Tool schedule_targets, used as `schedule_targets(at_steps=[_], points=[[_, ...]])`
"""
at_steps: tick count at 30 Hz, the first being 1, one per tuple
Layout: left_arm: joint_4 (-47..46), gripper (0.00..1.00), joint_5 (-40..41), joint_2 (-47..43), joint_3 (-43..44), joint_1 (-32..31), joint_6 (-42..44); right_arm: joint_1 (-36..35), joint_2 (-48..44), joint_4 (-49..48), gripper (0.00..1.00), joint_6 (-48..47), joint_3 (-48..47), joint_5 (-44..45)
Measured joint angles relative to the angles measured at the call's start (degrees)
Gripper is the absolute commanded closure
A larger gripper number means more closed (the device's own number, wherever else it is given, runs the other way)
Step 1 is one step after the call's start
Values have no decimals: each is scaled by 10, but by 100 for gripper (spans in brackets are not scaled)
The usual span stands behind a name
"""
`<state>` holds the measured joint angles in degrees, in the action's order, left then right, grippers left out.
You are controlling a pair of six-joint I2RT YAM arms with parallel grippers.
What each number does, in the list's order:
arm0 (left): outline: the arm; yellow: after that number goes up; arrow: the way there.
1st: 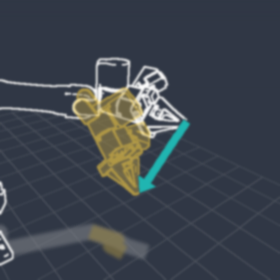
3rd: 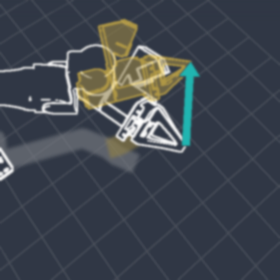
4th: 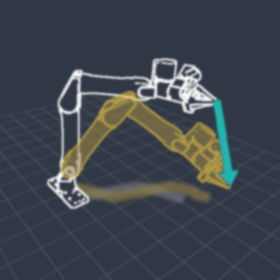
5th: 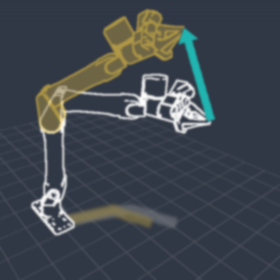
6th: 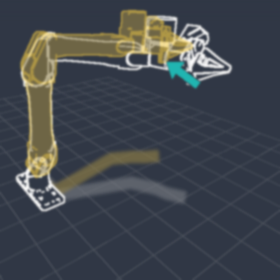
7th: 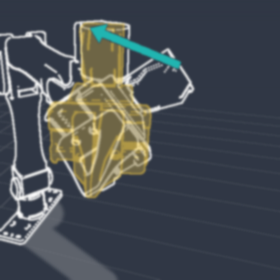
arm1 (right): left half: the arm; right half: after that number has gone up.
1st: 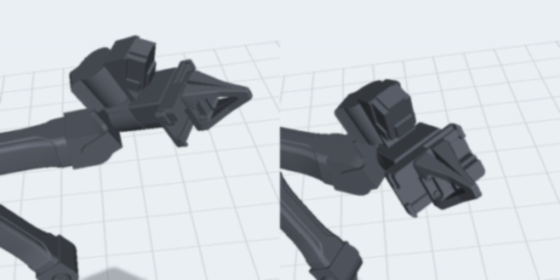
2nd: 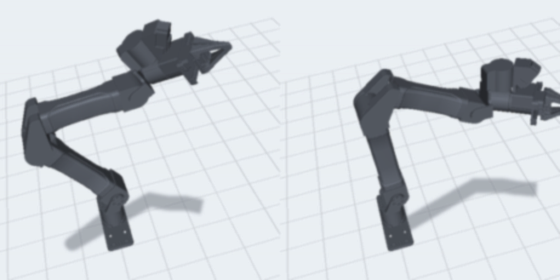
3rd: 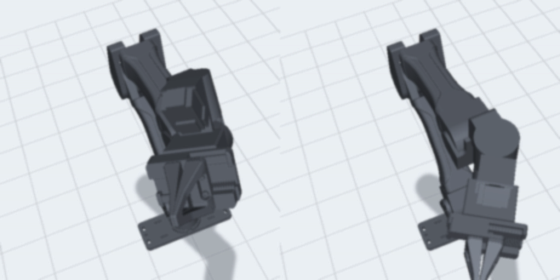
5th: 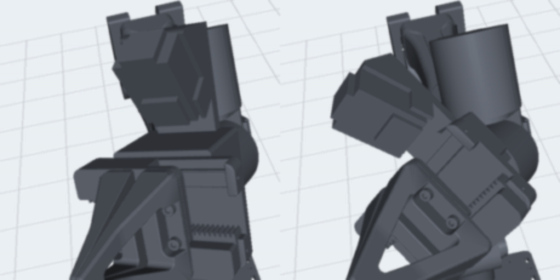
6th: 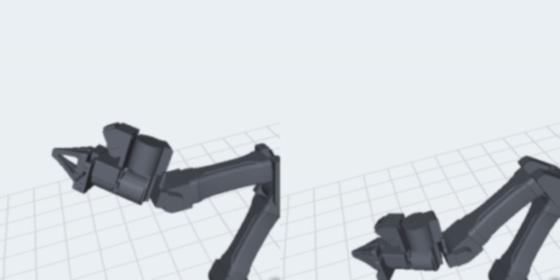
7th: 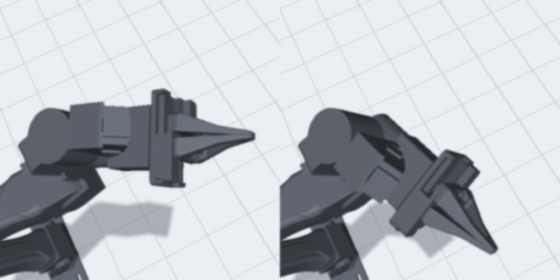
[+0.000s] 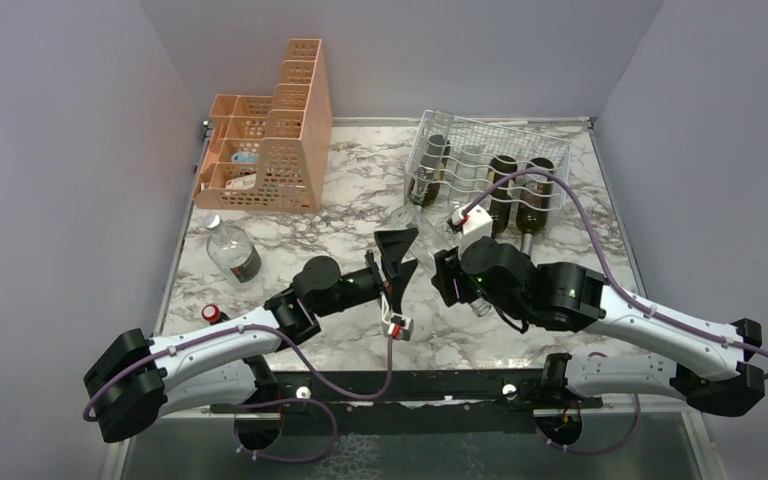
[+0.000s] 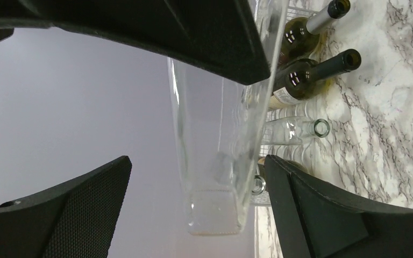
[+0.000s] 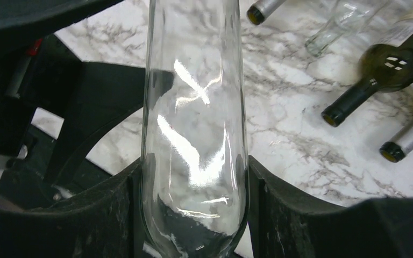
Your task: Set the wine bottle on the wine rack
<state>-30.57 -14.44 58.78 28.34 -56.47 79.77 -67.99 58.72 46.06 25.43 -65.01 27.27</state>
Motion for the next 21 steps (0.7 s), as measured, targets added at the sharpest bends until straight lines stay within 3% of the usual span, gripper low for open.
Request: schedule_targets(at_steps=[10,16,21], points=[[-2,1,25,-36,0,0,-65,10,42,-106,99,-53,-13,130],[-3,1,99,-52,18,0,-238,104,73,-169,99,-82,-45,120],[-1,1,234,-44,77,0,-430,209,98,-202,99,-82,-63,89]])
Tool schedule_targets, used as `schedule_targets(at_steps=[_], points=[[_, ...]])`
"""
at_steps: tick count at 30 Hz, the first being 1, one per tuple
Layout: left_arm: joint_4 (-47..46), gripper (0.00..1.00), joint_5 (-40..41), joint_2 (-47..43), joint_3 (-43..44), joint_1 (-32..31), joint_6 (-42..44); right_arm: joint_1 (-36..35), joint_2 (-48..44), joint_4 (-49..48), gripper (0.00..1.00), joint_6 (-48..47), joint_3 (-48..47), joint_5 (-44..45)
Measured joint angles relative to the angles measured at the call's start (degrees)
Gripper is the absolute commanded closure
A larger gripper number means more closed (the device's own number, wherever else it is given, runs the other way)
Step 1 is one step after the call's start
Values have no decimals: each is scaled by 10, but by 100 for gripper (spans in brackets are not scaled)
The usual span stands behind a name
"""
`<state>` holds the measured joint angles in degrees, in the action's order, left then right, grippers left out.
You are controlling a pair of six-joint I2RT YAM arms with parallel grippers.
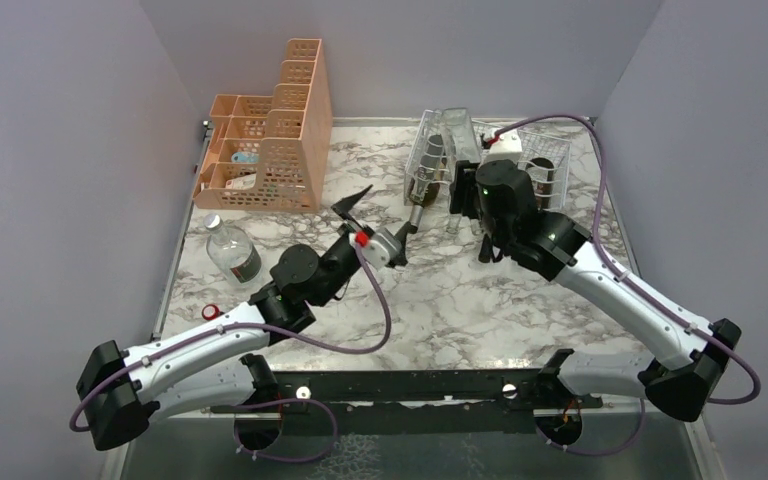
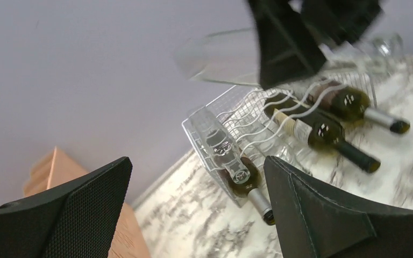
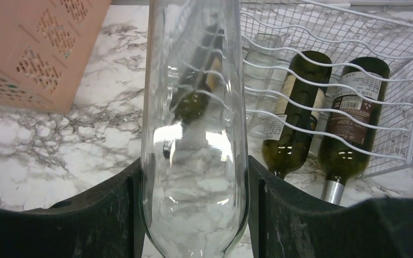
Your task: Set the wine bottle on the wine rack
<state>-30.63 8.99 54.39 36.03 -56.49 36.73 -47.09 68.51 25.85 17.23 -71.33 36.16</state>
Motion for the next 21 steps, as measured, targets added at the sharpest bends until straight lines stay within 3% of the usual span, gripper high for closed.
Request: schedule_targets(at_steps=[5,9,14,21], points=[[45,1,123,3,61,2,-170,74,33,-7,99,16,-7,-40],[150,1,182,24,142,2,-292,128,67,-7,99,34,-9,-84],[271,1,200,52,228,5,-407,212,120,-8,99,45,-19,-165],[363,1,187,53,239,7,-482,294,177,-9,99,41,-46,-275]])
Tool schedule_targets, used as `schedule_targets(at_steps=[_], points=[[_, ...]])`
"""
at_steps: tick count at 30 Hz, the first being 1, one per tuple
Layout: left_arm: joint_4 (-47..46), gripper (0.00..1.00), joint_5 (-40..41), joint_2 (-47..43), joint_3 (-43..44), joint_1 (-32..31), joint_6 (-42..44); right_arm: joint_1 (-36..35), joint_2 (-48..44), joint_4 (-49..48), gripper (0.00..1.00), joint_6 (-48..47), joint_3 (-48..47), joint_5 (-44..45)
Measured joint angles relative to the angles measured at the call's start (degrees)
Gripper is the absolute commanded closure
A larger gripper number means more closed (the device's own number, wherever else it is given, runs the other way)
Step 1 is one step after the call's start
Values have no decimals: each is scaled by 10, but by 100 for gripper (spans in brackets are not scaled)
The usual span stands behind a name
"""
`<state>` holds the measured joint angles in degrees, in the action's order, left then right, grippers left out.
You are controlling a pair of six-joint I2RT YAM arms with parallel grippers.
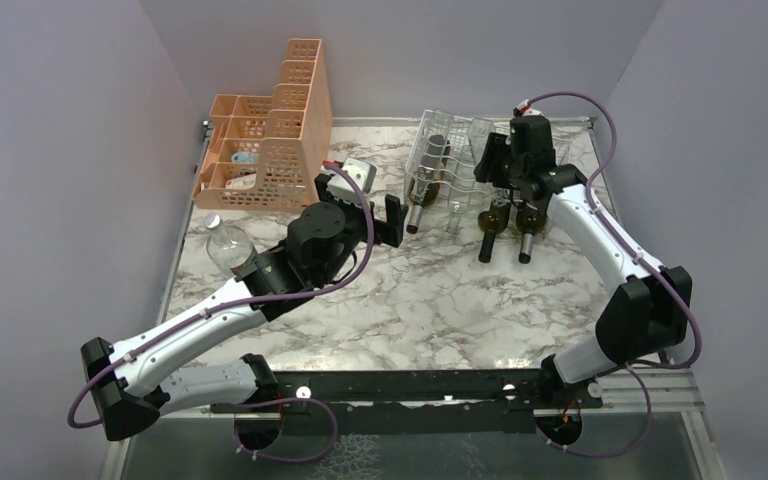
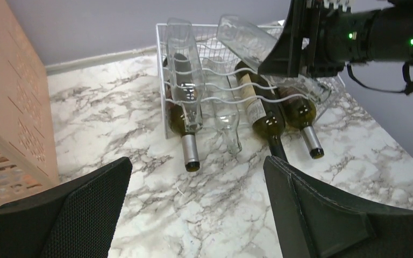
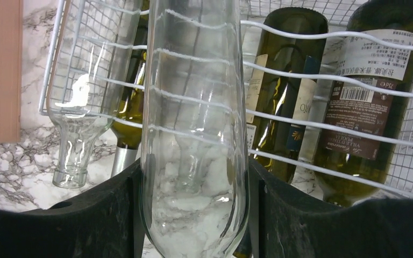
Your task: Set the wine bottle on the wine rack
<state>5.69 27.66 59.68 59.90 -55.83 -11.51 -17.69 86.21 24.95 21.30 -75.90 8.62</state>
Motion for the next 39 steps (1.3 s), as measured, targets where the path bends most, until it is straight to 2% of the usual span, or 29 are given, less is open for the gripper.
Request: schedule_targets(at_steps=[9,14,30,34,39], points=[[45,1,-18,-3,0,0,-9,17,48,0,99,-5,-49,-51],[50,1,-18,-13,0,0,-6,16,73,-2,98,0,-64,-52],[52,1,-18,-14,0,1,4,16,102,-55,88,25,-43,-22],[52,1,-18,-10,0,2,4,15,106,-56,79,33,-42,-22],[52,1,-19,-6,0,2,5,12,112,-58,59,45,-42,-21]])
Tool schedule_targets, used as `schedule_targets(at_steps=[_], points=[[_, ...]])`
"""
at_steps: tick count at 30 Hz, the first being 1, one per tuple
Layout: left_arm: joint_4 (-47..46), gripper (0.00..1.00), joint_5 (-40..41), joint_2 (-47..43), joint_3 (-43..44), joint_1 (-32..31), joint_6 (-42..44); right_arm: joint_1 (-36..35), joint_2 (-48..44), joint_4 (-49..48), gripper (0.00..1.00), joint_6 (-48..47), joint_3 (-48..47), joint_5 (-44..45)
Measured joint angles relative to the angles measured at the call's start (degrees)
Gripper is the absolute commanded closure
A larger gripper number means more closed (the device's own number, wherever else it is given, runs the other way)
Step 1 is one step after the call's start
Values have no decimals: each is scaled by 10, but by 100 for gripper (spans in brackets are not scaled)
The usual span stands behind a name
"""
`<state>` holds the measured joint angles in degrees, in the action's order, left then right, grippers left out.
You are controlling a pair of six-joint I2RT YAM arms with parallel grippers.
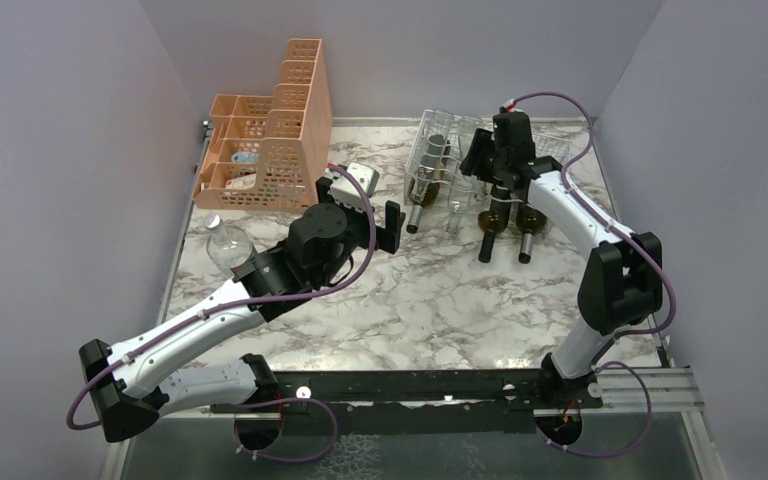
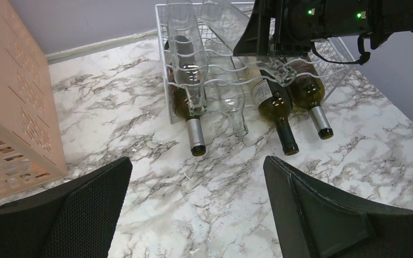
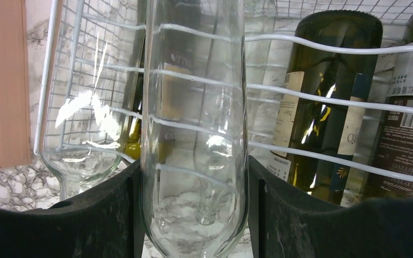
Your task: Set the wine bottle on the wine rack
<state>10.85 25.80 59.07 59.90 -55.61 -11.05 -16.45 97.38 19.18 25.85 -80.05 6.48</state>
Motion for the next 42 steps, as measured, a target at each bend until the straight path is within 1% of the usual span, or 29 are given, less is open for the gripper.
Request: schedule_targets(at_steps=[8,15,19,24,27,32,36,39,42], points=[[0,1,0,4,0,0,2,-2,13,-3,50,16,5,-4],[1,1,0,9,0,1,5,-2,23,-3,27,27,5,-16],[4,1,2,9,2,1,6,1,24,-16,21,31,5,-19],[13,1,17,9,5,6,16,1,13,-21,19,33,7,-21],[16,1,24,9,5,18,26,1,-14,-21,19,33,16,-21],[17,1,45,8,5,70,30,1,-102,-21,19,32,57,-21],[-9,1,71,-5,-9,110,42,1,-190,-21,19,32,102,-25],[-34,1,103,-25,-27,139,56,1,-252,-21,20,32,133,-33],[-43,1,156,-31,-29,174,61,1,-295,-20,20,31,156,-45]])
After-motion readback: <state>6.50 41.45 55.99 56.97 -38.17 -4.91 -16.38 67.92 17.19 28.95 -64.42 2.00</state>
